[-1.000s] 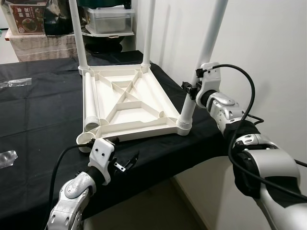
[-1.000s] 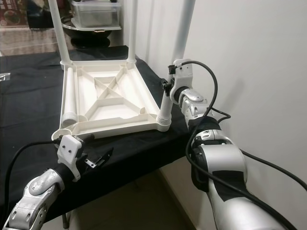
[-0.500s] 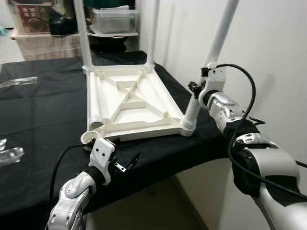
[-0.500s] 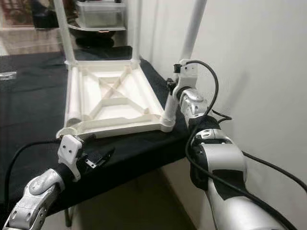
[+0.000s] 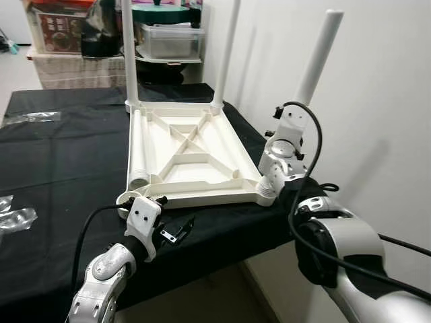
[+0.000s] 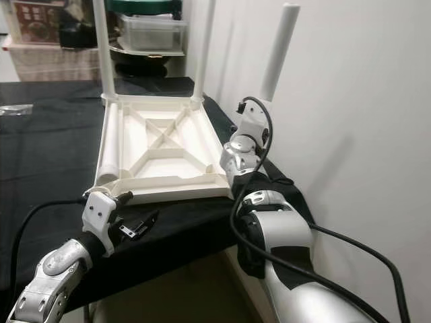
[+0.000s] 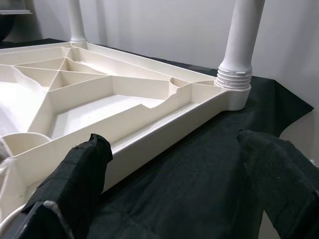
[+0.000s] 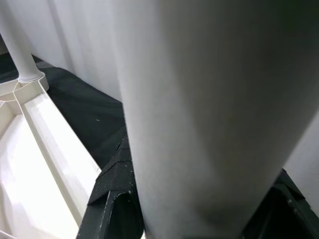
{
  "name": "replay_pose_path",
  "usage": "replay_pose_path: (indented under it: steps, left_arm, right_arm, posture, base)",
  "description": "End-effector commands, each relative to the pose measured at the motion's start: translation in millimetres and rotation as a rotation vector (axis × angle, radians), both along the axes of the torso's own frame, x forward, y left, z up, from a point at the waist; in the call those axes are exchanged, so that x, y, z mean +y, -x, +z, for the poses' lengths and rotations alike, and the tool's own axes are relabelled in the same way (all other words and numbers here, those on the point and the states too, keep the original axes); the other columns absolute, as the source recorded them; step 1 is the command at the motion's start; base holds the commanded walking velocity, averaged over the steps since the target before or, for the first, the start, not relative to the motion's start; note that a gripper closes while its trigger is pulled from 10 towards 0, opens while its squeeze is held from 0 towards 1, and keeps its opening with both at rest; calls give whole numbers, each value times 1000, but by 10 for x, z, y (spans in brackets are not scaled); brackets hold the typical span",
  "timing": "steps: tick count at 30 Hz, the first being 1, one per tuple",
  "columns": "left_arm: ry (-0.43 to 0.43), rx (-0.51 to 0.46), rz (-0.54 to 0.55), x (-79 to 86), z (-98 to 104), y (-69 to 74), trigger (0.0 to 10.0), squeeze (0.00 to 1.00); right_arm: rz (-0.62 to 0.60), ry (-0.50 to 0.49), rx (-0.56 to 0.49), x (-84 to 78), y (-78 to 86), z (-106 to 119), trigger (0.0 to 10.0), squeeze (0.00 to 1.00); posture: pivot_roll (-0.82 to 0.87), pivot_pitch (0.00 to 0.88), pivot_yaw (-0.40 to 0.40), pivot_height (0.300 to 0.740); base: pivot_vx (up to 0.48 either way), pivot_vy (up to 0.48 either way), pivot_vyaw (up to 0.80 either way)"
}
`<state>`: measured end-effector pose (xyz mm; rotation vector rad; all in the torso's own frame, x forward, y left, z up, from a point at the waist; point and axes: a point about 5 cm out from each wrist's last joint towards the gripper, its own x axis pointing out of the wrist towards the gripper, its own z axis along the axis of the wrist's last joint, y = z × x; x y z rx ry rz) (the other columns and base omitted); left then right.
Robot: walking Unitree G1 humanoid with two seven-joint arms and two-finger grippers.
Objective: Building children table
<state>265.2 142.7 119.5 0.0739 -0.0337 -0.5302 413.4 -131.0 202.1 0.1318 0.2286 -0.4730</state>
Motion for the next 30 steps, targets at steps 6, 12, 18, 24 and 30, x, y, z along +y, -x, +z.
replay_pose_path:
  steps: [6, 12, 18, 24, 30]
  left_arm:
    - [2, 2, -13, -57, -21, 5, 10000, 0]
    - [3, 1, -27, -69, -10, 1, 10000, 0]
    - [5, -2, -37, -74, 4, -3, 10000, 0]
    - [-1, -3, -38, -33, 15, 2, 10000, 0]
    - [-5, -4, -38, -17, 28, 3, 10000, 0]
  right_arm:
    - [39, -119, 156, 145, 98, -361, 10000, 1000]
    - [143, -105, 75, 36, -12, -72, 10000, 0]
    - [239, -82, -69, -161, -63, 93, 10000, 0]
    - [555, -92, -238, -128, -54, 175, 10000, 0]
    - [719, -76, -307, -225, -15, 209, 10000, 0]
  posture:
    - [54, 0, -142, 740]
    - [42, 0, -125, 740]
    - [41, 0, -120, 740]
    - [47, 0, -120, 740]
    - [53, 0, -113, 740]
  base:
    - [0, 0, 0]
    - [0, 0, 0]
    - [0, 0, 0]
    - [0, 0, 0]
    - [0, 0, 0]
